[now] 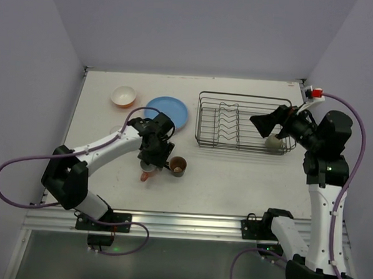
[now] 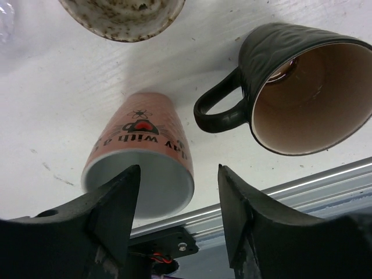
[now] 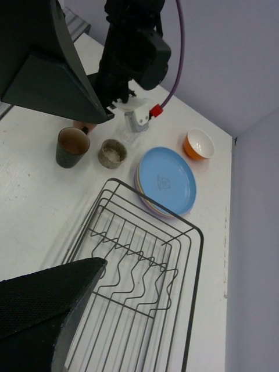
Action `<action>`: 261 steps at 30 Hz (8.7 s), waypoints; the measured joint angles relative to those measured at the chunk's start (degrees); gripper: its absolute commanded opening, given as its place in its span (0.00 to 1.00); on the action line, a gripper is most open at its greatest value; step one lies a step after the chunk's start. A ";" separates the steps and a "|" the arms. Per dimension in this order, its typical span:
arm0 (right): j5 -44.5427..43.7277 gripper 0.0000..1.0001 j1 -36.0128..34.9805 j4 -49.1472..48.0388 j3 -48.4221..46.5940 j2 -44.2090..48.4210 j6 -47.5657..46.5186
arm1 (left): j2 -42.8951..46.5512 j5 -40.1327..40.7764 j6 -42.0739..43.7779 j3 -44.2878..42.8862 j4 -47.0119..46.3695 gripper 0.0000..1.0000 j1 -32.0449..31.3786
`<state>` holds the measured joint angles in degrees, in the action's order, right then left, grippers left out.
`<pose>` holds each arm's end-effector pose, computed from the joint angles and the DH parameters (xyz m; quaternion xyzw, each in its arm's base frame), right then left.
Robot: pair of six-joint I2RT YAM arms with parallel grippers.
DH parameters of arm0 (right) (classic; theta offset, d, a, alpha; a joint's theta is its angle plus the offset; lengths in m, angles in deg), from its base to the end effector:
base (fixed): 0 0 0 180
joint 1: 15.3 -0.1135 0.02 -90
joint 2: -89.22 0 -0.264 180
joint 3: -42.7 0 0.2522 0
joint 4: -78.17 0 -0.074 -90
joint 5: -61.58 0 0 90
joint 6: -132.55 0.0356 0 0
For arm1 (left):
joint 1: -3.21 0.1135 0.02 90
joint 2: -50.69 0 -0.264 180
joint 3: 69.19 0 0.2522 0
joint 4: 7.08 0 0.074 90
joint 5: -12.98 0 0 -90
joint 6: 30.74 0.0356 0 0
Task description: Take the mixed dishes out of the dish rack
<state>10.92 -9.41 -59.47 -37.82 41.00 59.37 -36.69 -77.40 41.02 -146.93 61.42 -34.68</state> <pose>0.1587 0.0063 0.4274 -0.0699 0.7501 0.3144 0.5776 0.2201 -0.1716 0.2277 0.1701 0.9800 -0.0515 0.0896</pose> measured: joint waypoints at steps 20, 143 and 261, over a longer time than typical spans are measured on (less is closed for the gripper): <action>-29.00 0.88 -0.63 10.60 -2.45 -24.41 -2.38 | 44.89 4.94 1.38 5.14 -16.26 1.00 0.00; 29.62 0.00 -11.91 -40.79 12.33 -3.26 45.92 | 21.94 -32.70 12.07 12.41 -91.54 0.86 -18.99; -2.21 0.99 -18.38 -2.25 7.02 17.16 3.82 | 8.61 8.28 -12.72 16.02 -8.83 0.20 20.26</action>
<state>8.71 -27.79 -61.72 -30.80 58.15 63.19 -28.08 -69.12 28.30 -130.91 52.59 -14.42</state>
